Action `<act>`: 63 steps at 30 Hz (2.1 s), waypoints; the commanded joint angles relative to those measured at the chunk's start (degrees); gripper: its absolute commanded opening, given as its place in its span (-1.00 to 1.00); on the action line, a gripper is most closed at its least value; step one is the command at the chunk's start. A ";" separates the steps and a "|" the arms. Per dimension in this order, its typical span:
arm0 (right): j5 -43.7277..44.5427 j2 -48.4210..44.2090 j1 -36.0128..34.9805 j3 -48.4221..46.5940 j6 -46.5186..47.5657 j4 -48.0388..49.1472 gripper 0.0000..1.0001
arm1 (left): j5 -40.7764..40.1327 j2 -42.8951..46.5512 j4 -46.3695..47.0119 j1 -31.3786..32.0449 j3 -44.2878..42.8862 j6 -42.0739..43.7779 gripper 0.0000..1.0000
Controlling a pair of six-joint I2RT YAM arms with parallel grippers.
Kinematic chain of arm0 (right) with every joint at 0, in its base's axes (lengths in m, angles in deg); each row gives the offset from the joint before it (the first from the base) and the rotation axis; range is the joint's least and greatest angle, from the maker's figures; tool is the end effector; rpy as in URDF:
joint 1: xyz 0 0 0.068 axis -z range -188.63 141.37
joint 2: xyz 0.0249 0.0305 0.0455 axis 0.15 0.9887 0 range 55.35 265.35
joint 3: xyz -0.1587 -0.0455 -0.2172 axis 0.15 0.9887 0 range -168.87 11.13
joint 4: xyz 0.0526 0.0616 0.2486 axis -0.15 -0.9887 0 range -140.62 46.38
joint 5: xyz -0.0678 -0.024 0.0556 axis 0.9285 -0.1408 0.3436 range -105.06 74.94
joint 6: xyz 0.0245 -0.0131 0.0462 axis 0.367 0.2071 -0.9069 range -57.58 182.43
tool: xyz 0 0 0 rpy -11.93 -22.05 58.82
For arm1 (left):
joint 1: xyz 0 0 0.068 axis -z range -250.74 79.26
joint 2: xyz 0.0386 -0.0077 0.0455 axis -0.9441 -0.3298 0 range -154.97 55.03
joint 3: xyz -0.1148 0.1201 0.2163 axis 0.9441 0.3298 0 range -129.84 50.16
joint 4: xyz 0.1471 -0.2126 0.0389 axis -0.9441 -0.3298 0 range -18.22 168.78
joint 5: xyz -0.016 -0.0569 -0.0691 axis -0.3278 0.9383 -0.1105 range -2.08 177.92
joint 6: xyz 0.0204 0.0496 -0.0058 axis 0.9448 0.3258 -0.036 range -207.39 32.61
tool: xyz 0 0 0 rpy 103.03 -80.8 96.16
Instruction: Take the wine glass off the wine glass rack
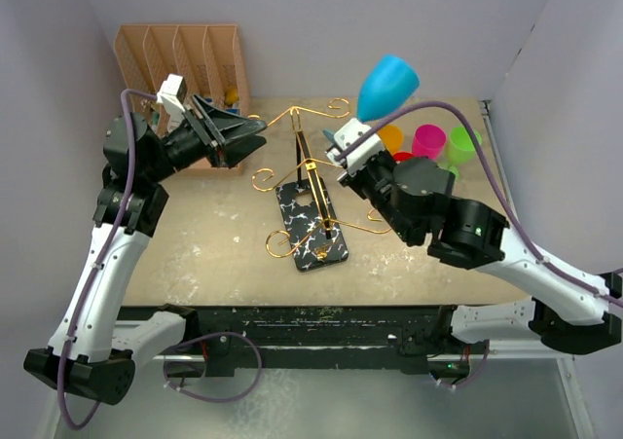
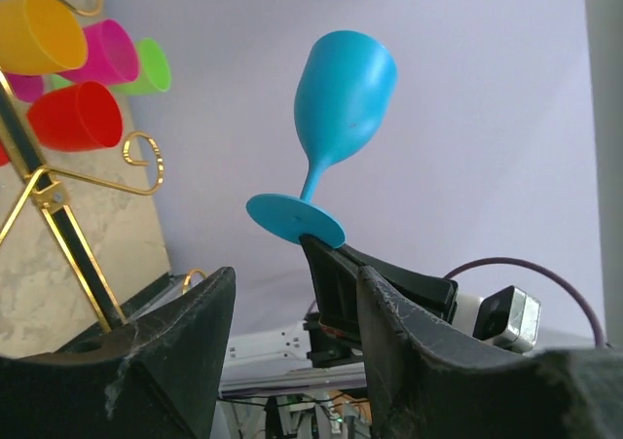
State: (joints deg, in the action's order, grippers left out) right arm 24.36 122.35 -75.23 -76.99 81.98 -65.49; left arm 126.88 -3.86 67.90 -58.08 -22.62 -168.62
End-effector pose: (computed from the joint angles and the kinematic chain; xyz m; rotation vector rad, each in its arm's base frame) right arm 0.1102 0.1978 0.4994 -0.6334 1.4494 0.0977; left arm 0.1987 -0.0676 0.4618 -0.4401 1.7856 -1.7433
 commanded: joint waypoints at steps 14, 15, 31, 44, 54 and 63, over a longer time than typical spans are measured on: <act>-3.64 -1.52 -6.78 3.36 24.60 23.23 -1.00 | 7.49 1.07 12.22 -0.09 -1.07 -19.56 0.15; -3.35 -1.15 -7.45 3.79 26.07 24.66 -1.00 | 7.47 1.44 12.22 -0.08 -0.75 -20.35 0.16; 2.83 5.01 -16.37 12.15 50.91 50.41 -1.00 | 8.46 6.23 9.28 -0.01 4.08 -22.75 0.23; 3.74 5.70 -18.60 16.71 57.13 56.88 -1.00 | 8.81 7.15 19.40 0.08 7.88 -24.30 -1.00; 17.36 -1.67 -18.58 16.58 38.65 42.39 0.32 | 3.91 8.81 29.98 0.16 13.69 -23.85 -1.00; 25.03 -9.84 -12.96 2.52 1.57 10.23 -0.36 | 2.53 8.54 31.83 0.08 13.66 -8.74 -1.00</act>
State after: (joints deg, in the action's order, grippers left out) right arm 44.62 112.82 -92.68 -63.24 106.32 -39.35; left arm 131.01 3.79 96.73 -57.97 -7.65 -187.57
